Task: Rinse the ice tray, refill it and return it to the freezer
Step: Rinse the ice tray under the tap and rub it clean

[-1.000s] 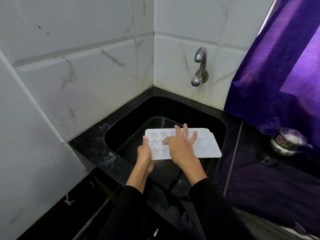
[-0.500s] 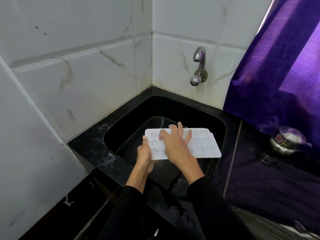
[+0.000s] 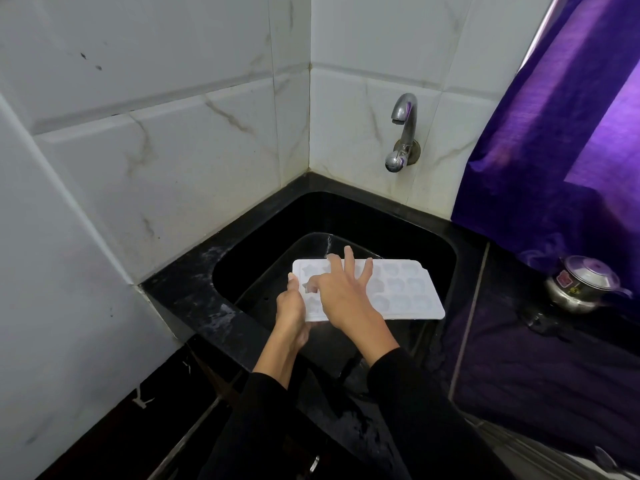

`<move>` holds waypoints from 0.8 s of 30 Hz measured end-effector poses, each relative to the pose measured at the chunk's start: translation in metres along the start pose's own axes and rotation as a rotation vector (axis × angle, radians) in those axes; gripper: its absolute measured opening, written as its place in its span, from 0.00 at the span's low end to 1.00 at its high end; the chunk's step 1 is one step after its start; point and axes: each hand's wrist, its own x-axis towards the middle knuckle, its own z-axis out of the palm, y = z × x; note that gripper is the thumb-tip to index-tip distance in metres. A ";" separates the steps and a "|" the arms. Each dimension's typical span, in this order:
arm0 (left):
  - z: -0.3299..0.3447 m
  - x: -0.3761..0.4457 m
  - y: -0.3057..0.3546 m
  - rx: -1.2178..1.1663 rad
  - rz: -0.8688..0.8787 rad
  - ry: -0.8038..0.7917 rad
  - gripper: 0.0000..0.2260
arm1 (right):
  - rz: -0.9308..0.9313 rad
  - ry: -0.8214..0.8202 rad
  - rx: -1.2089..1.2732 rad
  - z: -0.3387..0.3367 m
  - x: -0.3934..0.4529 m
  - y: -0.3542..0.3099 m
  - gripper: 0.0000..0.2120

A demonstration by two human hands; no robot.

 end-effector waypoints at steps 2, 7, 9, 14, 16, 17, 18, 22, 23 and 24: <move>0.001 -0.002 0.000 0.000 0.005 -0.003 0.19 | -0.003 0.002 -0.006 0.000 -0.001 0.000 0.21; 0.001 -0.003 -0.001 -0.007 0.010 0.007 0.18 | -0.004 0.010 -0.002 0.004 0.000 -0.001 0.21; 0.001 -0.003 -0.002 0.002 0.000 0.007 0.18 | -0.004 0.012 0.012 0.008 -0.002 0.001 0.21; 0.001 -0.004 0.000 0.020 -0.005 0.018 0.18 | -0.010 0.053 0.101 0.012 -0.010 0.009 0.29; 0.000 -0.002 0.002 0.009 -0.023 0.011 0.19 | 0.009 0.083 0.138 0.003 -0.016 0.016 0.33; 0.000 -0.002 0.003 0.002 -0.031 0.009 0.19 | 0.033 0.107 0.155 -0.002 -0.018 0.021 0.33; -0.001 -0.002 0.004 -0.004 -0.037 0.012 0.19 | 0.068 0.132 0.172 -0.008 -0.022 0.027 0.34; -0.004 -0.001 0.006 -0.035 -0.049 0.008 0.20 | 0.263 0.201 0.186 -0.022 -0.031 0.063 0.34; -0.005 -0.001 0.007 -0.043 -0.052 0.006 0.20 | 0.316 0.207 0.189 -0.024 -0.034 0.073 0.34; -0.006 -0.001 0.008 -0.052 -0.056 0.004 0.20 | 0.364 0.206 0.197 -0.026 -0.036 0.082 0.34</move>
